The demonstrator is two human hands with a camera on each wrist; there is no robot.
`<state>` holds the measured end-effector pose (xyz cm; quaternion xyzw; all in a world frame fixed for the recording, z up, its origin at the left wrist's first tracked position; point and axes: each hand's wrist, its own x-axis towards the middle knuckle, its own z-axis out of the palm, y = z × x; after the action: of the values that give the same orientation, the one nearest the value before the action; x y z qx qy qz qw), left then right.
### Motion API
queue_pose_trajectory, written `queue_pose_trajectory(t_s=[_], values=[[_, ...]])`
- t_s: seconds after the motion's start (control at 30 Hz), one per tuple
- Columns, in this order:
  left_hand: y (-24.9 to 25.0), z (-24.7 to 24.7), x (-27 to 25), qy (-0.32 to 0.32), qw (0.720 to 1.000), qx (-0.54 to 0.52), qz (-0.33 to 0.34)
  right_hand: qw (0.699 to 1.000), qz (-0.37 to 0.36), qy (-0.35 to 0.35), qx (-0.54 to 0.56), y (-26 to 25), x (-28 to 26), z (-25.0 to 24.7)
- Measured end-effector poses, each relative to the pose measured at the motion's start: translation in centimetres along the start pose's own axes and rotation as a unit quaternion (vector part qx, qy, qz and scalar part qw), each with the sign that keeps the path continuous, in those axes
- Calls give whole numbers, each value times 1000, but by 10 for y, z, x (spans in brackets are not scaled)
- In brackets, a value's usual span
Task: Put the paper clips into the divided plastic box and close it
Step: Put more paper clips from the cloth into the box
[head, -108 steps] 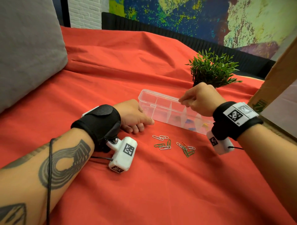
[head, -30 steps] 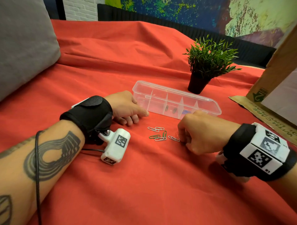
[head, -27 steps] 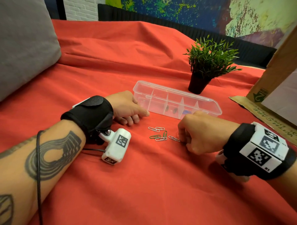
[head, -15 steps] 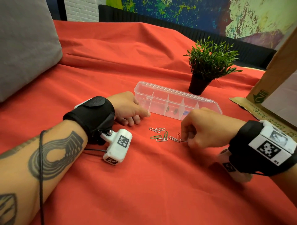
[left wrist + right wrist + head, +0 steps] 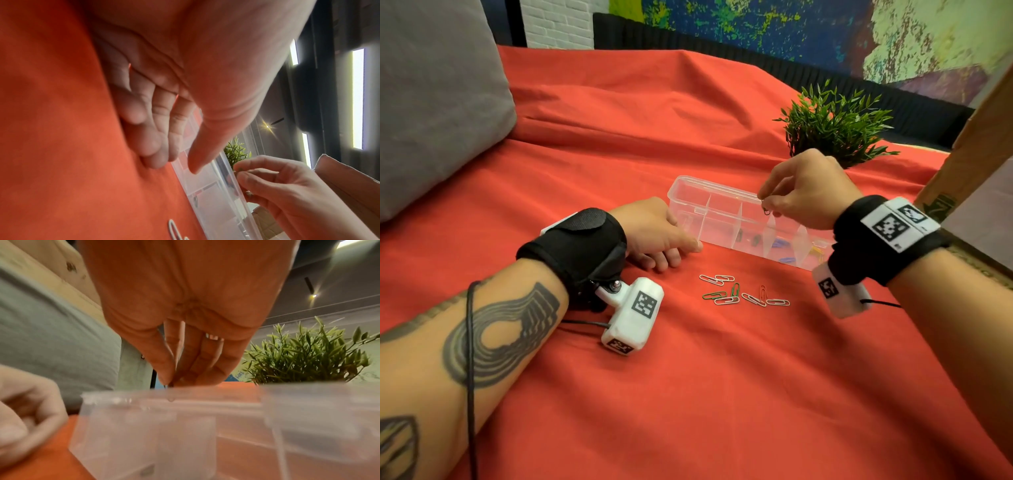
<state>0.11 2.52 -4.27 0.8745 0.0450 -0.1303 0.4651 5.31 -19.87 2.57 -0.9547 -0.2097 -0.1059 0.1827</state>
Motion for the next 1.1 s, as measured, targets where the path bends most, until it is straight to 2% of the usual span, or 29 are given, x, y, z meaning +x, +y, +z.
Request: queue_pose_trajectory(t_s=[0.1, 0.17, 0.27, 0.33, 0.43, 0.6, 0.7, 1.1], values=[[0, -1, 0, -1, 1000, 0, -1, 999, 7, -5, -32, -1, 9, 10], [1, -1, 0, -3, 1000, 2, -2, 999, 4, 19, -39, -2, 9, 10], [-1, -1, 1, -3, 1000, 3, -2, 997, -23, 61, -29, -8, 0, 5], [-1, 0, 1, -2, 1000, 4, 0, 997, -47, 61, -15, -14, -11, 1], [0, 1, 2, -1, 1000, 4, 1, 996, -83, 7, -16, -28, -30, -1], [0, 1, 2, 0, 1000, 11, 2, 977, -155, -136, -52, -46, -58, 7], [-1, 0, 2, 2, 1000, 9, 2, 960, -151, -211, -103, -46, -65, 17], [-1, 1, 2, -2, 1000, 9, 5, 953, -142, -244, -112, -40, -66, 29]])
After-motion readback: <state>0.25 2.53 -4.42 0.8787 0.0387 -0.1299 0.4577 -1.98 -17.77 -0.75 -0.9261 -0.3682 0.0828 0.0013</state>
